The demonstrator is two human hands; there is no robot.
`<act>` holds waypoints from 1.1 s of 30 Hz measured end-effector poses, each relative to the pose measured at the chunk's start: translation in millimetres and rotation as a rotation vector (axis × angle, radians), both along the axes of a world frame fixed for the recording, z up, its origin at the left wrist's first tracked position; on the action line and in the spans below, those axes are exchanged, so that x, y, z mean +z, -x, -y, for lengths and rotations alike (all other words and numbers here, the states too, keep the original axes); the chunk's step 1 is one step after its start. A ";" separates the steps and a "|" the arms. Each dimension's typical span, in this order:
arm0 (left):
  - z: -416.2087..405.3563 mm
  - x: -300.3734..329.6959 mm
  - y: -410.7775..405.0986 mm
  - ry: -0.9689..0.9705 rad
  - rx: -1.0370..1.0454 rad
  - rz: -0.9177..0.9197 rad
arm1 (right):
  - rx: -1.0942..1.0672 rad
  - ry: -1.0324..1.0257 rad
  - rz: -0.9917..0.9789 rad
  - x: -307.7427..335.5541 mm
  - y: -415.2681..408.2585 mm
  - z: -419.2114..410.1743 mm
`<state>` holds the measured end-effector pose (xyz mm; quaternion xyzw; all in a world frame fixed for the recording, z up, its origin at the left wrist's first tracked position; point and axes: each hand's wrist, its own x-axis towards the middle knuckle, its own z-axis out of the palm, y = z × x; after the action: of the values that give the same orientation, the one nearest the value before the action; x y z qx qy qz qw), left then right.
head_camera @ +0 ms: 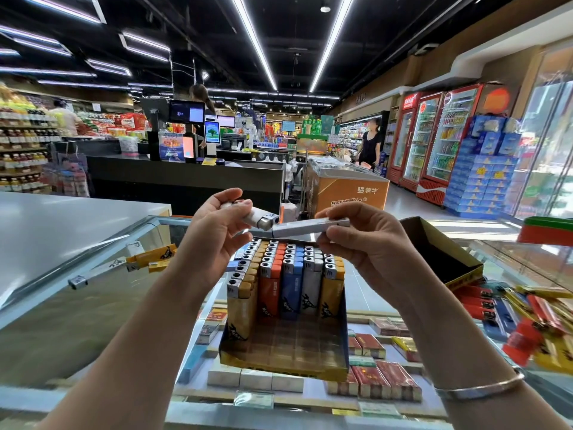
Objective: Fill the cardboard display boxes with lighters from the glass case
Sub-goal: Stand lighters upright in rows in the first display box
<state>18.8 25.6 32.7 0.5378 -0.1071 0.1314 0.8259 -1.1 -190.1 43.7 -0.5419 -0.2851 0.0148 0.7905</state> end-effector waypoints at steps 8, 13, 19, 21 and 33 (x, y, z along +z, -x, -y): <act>0.1 -1.1 -0.8 -0.001 0.017 -0.018 | -0.307 0.415 0.358 0.3 5.0 -2.2; 1.9 -1.4 -1.4 -0.041 0.004 -0.044 | -0.472 0.895 0.607 -9.0 5.7 -9.4; 2.5 -2.2 -1.4 -0.063 -0.013 -0.052 | -0.536 1.122 0.728 -11.9 4.2 -15.1; 2.5 -2.0 -1.6 -0.061 -0.019 -0.055 | -0.541 1.166 0.743 -12.7 3.6 -17.1; 2.9 -2.6 -1.0 -0.060 -0.044 -0.050 | -0.538 1.060 0.689 -10.5 -2.0 -9.7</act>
<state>19.7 22.7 30.1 0.5629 -0.1023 0.0966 0.8145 0.8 -180.3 33.2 -0.8813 -0.3301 -0.2176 0.2590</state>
